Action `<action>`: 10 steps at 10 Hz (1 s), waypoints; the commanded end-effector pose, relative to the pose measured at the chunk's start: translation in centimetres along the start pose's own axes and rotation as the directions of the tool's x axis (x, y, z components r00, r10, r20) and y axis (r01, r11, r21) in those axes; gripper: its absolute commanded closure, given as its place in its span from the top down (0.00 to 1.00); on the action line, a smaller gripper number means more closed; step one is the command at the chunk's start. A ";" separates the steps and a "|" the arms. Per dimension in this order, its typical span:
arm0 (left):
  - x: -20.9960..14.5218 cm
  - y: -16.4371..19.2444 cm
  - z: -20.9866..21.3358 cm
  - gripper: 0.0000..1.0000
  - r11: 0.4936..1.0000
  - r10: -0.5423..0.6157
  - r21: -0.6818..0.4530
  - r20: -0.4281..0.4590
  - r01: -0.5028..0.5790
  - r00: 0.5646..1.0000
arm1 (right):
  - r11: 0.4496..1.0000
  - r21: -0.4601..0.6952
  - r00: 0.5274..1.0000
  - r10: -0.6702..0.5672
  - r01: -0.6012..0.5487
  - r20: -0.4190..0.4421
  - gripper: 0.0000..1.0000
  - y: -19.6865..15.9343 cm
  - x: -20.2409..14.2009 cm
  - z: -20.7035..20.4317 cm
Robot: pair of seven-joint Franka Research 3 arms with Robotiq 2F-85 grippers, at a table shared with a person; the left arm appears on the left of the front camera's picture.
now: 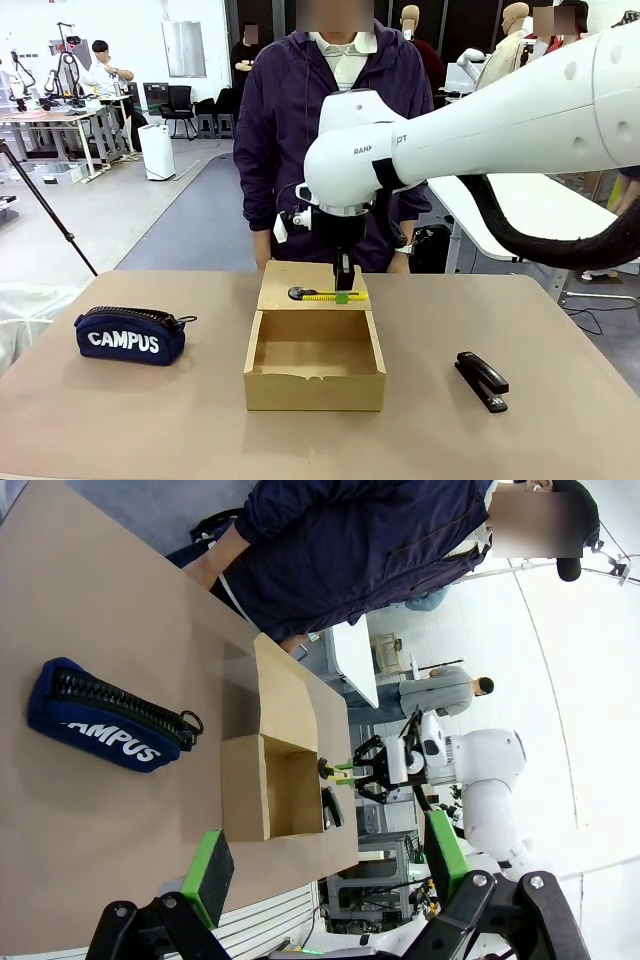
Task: Pack the items into the box.
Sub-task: Pick up the item specified by the human and place it in the Mailer Box.
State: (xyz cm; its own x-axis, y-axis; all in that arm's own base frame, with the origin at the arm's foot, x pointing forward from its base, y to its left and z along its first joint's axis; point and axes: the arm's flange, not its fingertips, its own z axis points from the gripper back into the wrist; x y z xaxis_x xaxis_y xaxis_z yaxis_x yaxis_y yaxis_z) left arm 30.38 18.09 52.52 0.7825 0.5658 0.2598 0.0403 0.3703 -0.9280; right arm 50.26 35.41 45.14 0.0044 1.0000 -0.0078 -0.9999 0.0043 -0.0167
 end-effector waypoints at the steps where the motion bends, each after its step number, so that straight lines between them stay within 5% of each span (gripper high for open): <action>1: 0.1 -0.2 0.0 1.00 1.000 -0.001 -0.020 0.008 0.001 1.000 | 1.000 0.008 0.992 0.028 -0.027 -0.122 0.00 1.8 2.6 -3.0; 5: 0.1 -0.2 0.0 1.00 1.000 -0.001 -0.020 0.008 0.001 1.000 | 0.995 0.087 0.988 0.065 -0.053 -0.141 0.00 3.1 3.4 -6.3; 6: 0.1 -0.2 0.0 1.00 1.000 -0.001 -0.020 0.008 0.001 1.000 | 0.995 0.091 0.990 0.044 -0.032 -0.132 0.08 3.1 3.4 -6.4; 7: 0.1 -0.2 0.0 1.00 1.000 -0.001 -0.020 0.008 0.001 1.000 | 0.995 0.095 0.989 0.052 -0.038 -0.142 0.68 3.1 3.4 -6.4; 8: 0.1 -0.2 0.0 1.00 1.000 -0.001 -0.020 0.008 0.001 1.000 | 0.994 0.098 0.988 0.058 -0.044 -0.143 1.00 3.1 3.5 -6.3; 10: 0.1 -0.2 0.0 1.00 1.000 -0.001 -0.020 0.008 0.001 1.000 | 0.994 0.090 0.989 0.066 -0.054 -0.130 1.00 3.1 3.6 -6.0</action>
State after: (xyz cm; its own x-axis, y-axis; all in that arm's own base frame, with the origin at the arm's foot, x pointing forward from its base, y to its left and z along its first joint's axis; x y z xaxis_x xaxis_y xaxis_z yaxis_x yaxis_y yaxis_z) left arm 30.37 18.10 52.52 0.7825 0.5659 0.2598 0.0403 0.3703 -0.9280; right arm 47.52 38.93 38.47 -0.0734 0.9887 -0.1304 -0.9947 -0.0631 0.0818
